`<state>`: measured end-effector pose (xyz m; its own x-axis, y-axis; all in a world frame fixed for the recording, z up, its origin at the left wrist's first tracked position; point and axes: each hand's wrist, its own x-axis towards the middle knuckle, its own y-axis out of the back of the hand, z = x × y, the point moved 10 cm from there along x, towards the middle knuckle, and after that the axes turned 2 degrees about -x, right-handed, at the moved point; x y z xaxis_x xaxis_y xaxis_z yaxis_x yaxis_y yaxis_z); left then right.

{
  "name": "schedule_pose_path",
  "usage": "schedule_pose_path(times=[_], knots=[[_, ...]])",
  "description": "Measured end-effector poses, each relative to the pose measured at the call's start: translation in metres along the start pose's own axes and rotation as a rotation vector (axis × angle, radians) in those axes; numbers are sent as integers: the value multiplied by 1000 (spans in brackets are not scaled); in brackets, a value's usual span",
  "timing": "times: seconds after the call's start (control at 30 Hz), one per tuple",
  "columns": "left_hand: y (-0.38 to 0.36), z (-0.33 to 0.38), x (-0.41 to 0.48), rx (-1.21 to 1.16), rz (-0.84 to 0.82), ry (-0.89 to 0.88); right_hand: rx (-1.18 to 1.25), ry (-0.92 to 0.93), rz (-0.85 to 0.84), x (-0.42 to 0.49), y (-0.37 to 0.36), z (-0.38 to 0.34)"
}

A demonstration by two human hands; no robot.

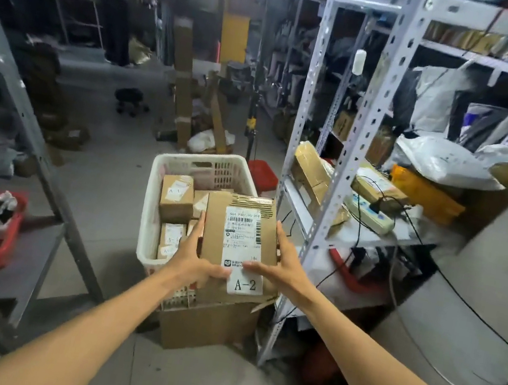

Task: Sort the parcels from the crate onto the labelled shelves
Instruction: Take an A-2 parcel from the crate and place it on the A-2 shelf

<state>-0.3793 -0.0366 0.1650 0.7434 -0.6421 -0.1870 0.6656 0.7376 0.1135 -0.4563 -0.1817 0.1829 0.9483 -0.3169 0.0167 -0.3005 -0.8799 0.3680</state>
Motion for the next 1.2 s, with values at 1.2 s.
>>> schedule_pose_path(times=[1.2], knots=[[-616,205,-237,-9,-1659,-453,-391,-487,1607,-558,342,-48]])
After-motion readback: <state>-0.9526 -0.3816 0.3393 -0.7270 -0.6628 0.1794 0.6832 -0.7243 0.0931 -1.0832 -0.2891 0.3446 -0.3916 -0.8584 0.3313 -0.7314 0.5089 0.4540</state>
